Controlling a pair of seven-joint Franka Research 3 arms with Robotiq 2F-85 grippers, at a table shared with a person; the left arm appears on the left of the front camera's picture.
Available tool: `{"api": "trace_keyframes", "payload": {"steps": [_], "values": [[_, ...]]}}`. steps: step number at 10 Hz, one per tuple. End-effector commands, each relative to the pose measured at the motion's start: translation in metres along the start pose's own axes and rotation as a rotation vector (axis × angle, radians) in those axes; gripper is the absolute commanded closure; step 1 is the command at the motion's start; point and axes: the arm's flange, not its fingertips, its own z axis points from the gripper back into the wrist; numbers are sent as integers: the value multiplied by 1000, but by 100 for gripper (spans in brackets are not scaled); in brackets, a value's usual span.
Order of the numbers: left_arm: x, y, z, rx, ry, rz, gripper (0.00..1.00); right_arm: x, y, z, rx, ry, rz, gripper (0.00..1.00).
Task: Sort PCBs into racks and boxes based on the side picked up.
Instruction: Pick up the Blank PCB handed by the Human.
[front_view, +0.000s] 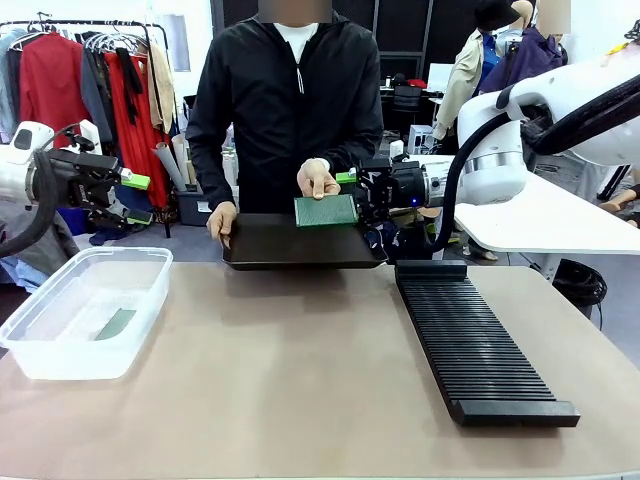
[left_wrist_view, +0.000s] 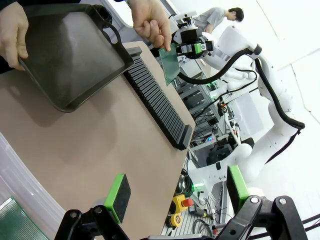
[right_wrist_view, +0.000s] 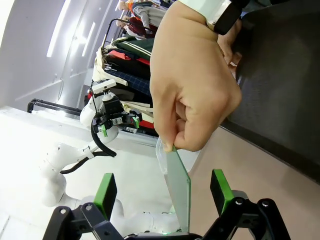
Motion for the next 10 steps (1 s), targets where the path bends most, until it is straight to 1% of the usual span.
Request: {"api": "trace_keyframes", "payload": {"steps": [1,2,3,6,7,10], "values": [[-1,-2,1,-1,-2,-2,0,8,2,-7,9,-29,-20,7],[-1,-2,1,-1,-2,-2,0,7,2,-7,4,-29,-20,18],[-1,-2,1,-1,-2,-2,0,8,2,-7,1,-25,-19,35],[-1,-2,1,-1,-2,-2,0,8,2,-8,-11,-20,-24,94],[-1,-2,1,-1,-2,-2,0,8,2,-9,-13,-21,-37,100],[-1,-2,1,-1,-2,-2,0,9,2,-9,-26,-18,-69,100]]}}
